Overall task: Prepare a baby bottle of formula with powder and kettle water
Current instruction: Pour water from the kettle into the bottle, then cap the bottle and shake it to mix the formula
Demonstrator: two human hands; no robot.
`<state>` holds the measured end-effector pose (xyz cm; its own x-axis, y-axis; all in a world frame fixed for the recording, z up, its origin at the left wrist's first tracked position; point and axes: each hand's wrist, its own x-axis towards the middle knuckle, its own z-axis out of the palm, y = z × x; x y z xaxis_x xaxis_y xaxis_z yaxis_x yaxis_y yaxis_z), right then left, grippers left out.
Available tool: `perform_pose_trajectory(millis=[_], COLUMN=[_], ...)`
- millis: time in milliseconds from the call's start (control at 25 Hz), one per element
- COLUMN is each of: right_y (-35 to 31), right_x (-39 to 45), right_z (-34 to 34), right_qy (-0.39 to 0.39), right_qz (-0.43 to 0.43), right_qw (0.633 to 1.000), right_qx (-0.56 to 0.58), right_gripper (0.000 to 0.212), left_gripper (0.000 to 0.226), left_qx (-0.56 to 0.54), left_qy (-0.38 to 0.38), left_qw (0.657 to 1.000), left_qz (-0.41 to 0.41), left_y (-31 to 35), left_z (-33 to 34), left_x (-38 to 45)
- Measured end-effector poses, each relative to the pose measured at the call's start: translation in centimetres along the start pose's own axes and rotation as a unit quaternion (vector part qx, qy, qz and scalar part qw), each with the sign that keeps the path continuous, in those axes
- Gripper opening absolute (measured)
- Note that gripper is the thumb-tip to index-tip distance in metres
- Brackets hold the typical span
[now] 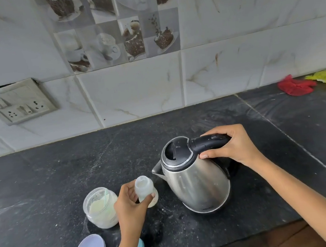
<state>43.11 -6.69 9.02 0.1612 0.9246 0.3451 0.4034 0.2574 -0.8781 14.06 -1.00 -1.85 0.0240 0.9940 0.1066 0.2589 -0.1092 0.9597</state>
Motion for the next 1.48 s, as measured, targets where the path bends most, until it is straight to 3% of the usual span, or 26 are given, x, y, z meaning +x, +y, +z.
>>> perform_pose_trajectory(millis=[240,600,680,800,960,1080,1200,1360,1480], right_y=[3.9,4.9,4.6,3.2,-0.6,-1.3,1.0,3.7,4.0], right_x=[-1.8,-2.2,-2.4,-3.4,-5.6,-7.9,-10.4,-12.4,-12.8], right_z=[-0.7,1.0,1.0,1.6,6.3,12.2,18.4,24.1,26.6], right_qy=[0.084,0.076,0.076,0.131,0.199,0.132,0.007,-0.123,-0.145], right_qz=[0.019,0.022,-0.008,-0.105,-0.227,-0.230,-0.174,-0.036,0.020], right_qw=[0.995,0.997,0.994,0.960,0.918,0.938,0.957,0.961,0.957], right_qx=[0.054,0.010,-0.077,-0.223,-0.257,-0.223,-0.233,-0.245,-0.249], right_gripper=[0.044,0.043,0.045,0.045,0.026,0.022,0.027,0.059,0.072], left_gripper=[0.052,0.051,0.050,0.052,0.054,0.055,0.054,0.054,0.053], left_qx=[0.018,0.019,0.026,0.037,0.037,0.023,0.013,0.000,0.003], left_qy=[0.020,0.061,0.065,0.075,0.075,0.062,0.054,0.031,0.020], left_qw=[1.000,0.998,0.998,0.997,0.997,0.998,0.998,0.999,1.000], left_qz=[-0.003,-0.011,-0.007,-0.001,-0.002,0.004,0.017,0.020,0.011], left_y=[0.7,0.9,1.3,1.8,2.0,1.7,0.5,-1.0,-1.7], left_z=[0.2,-1.0,-1.5,-2.7,-5.9,-8.5,-10.8,-12.5,-12.9], left_x=[-0.4,-2.1,-2.8,-3.3,-3.6,-3.8,-4.3,-4.9,-5.4])
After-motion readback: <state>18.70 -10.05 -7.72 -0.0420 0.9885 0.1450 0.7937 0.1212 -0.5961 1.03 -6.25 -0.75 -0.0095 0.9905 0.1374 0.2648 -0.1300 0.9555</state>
